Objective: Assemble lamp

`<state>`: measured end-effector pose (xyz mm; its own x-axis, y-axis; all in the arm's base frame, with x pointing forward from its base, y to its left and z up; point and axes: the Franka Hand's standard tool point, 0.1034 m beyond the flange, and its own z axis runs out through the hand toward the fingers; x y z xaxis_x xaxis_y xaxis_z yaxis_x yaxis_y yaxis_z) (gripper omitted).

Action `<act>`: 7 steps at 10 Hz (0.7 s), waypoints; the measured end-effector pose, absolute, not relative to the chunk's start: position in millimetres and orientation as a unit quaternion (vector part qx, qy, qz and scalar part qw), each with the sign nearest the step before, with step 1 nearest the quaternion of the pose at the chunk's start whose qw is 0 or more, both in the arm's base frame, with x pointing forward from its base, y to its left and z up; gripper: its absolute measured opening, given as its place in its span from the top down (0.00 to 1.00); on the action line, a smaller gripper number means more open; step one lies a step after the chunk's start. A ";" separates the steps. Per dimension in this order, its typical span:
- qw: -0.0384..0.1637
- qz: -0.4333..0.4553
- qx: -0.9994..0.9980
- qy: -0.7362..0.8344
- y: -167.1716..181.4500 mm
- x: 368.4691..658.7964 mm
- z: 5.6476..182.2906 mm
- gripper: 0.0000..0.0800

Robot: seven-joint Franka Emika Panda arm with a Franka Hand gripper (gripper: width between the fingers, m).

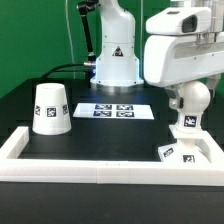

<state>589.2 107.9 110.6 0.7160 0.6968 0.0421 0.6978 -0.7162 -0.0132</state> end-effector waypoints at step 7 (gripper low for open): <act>0.001 -0.013 -0.835 -0.550 107.2 595.1 110.4 0.13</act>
Offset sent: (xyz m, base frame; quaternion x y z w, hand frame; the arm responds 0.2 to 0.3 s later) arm 0.0079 0.0110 0.0028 0.0143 -0.0007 -0.1285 0.9916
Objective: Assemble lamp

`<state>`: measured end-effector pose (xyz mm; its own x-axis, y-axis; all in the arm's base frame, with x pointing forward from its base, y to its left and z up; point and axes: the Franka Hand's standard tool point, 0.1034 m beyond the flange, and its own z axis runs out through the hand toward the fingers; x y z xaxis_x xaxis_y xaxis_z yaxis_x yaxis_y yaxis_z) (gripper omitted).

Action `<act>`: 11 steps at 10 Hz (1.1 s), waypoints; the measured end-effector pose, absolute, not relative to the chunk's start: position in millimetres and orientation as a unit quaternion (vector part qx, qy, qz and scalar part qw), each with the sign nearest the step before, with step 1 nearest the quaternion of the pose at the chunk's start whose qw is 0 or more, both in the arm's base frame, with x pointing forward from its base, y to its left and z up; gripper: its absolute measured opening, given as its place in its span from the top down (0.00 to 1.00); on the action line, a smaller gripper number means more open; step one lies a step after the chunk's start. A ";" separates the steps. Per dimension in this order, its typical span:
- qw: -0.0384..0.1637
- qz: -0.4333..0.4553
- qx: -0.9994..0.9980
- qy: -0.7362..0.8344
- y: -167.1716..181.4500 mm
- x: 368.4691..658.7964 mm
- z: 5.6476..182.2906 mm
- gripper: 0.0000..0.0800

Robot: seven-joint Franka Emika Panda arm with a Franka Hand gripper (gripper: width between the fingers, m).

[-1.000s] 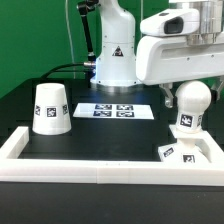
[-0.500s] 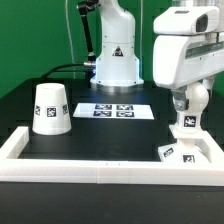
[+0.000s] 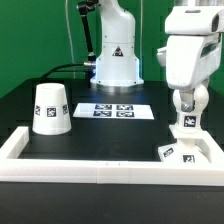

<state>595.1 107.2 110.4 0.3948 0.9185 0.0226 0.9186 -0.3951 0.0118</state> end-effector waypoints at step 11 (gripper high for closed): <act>-0.007 -0.005 -0.834 -0.552 100.6 593.0 107.9 0.28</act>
Offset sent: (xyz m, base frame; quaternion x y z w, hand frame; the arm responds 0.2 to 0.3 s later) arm -0.0009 0.0021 0.0014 -0.0053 -0.0156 -0.1743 0.9846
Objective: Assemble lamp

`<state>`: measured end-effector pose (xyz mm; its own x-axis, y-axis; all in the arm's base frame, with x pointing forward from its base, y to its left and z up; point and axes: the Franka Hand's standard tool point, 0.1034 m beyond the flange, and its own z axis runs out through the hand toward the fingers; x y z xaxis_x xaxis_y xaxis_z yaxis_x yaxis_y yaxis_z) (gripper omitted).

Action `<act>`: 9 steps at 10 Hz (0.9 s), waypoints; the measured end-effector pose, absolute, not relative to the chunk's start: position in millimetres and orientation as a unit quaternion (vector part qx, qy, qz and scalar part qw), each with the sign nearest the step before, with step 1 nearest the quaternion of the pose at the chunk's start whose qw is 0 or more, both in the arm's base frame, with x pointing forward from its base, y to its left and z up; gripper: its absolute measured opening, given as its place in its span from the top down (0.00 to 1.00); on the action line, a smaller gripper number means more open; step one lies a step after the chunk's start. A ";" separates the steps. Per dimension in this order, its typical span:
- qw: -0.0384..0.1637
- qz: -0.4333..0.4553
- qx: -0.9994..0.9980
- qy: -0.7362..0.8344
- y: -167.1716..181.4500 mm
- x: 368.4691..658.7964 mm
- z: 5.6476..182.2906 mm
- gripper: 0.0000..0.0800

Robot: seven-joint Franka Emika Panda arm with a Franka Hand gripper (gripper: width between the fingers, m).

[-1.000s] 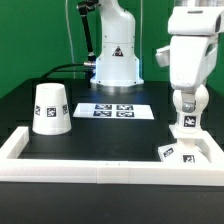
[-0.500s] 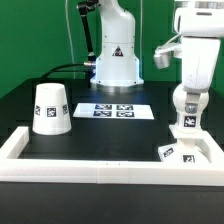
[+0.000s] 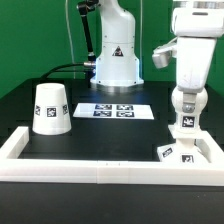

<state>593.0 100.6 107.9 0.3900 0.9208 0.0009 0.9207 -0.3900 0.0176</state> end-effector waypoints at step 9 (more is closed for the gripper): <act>0.004 -0.001 0.987 0.160 104.1 590.9 109.0 0.28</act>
Offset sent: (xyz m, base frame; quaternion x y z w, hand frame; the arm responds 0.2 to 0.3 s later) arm -0.0077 0.0078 -0.0024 0.0194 -0.0172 0.3000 0.9536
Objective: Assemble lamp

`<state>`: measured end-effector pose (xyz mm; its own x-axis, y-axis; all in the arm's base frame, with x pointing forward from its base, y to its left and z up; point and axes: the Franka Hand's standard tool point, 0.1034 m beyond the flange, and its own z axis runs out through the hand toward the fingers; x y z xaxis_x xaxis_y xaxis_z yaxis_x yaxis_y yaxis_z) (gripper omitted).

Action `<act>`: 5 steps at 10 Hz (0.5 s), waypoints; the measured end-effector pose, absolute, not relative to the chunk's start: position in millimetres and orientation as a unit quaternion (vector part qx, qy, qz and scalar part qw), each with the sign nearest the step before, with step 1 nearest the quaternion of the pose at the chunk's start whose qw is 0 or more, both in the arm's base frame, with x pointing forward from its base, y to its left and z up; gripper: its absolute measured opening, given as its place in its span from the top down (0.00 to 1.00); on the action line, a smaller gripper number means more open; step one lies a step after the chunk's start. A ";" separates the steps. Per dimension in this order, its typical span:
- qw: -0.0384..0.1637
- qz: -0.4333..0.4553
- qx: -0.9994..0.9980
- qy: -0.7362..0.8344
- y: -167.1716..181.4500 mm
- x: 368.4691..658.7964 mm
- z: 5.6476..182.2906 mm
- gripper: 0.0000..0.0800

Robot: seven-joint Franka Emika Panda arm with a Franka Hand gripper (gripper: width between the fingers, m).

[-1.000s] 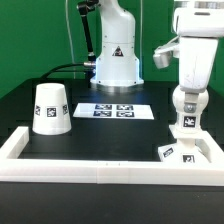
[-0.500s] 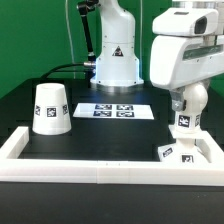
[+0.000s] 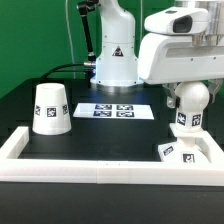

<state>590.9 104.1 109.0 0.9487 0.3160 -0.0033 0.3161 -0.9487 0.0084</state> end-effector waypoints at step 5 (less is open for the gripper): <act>0.001 0.016 1.000 -0.010 102.6 591.2 108.2 0.28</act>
Offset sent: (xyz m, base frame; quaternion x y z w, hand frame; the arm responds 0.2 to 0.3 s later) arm -0.0056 -0.0023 0.0021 -0.0015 0.0499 0.2387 0.9698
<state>591.2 102.6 108.2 0.9993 -0.0208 0.0316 -0.0209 -0.9998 0.0026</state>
